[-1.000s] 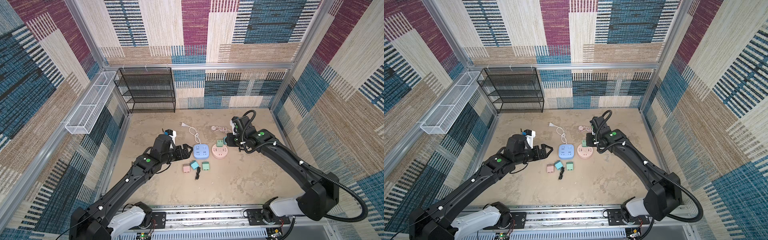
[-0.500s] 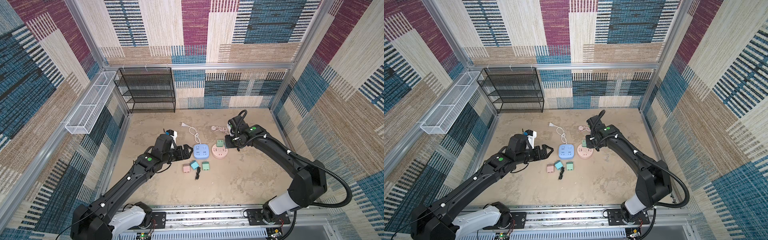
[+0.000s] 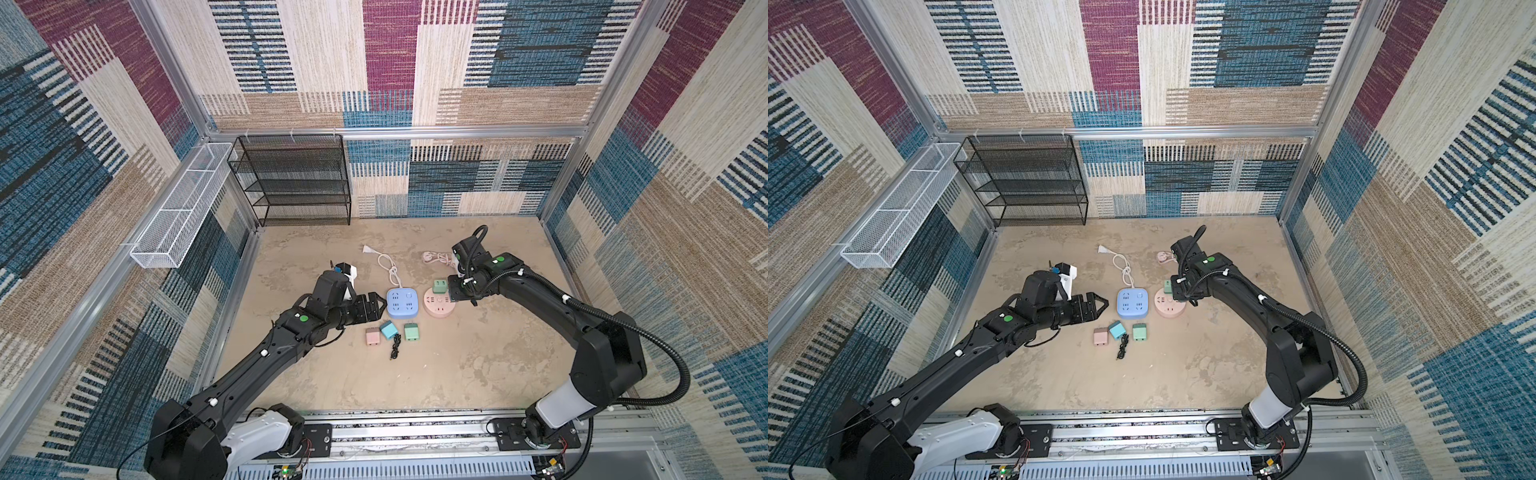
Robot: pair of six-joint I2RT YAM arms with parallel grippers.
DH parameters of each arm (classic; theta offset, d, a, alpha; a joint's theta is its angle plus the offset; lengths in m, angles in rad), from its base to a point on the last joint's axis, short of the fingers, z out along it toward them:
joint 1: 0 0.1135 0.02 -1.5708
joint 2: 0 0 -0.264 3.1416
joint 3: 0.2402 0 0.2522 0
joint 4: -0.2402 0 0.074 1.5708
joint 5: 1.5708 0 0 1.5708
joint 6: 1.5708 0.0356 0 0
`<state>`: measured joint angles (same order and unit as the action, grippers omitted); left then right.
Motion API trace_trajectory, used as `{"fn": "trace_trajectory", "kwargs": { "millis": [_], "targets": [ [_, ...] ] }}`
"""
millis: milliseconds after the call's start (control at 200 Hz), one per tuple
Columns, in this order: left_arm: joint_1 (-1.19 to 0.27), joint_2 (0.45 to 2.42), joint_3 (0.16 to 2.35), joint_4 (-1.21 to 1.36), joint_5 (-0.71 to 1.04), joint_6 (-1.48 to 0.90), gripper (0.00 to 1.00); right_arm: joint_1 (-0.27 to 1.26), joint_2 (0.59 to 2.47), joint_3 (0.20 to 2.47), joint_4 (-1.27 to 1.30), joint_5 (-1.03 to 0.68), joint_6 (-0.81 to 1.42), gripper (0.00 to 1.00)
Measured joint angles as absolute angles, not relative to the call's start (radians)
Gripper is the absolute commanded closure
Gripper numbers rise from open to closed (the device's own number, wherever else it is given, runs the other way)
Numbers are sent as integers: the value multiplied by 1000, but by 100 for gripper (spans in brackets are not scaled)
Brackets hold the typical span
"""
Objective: Insert the plug
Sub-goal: 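Move the blue-green adapter over the pink round strip with the right gripper, then lower and press the blue-green adapter into the pink strip beside the green adapter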
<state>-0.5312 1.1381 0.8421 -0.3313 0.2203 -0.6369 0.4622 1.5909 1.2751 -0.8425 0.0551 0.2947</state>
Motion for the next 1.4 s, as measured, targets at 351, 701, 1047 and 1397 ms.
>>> {"fn": "trace_trajectory", "kwargs": {
  "millis": [351,701,1047,1397],
  "targets": [
    [-531,1138,843,-332,217,-637,9,450,1630,1269,-798,43,295,100],
    [-531,1138,850,-332,216,-636,9,448,1661,1251,-755,27,297,100],
    [-531,1137,847,-332,216,-636,9,445,1676,1248,-746,27,301,100],
    [-531,1131,841,-332,213,-636,9,442,1682,1243,-724,30,318,100]
  ]
}}
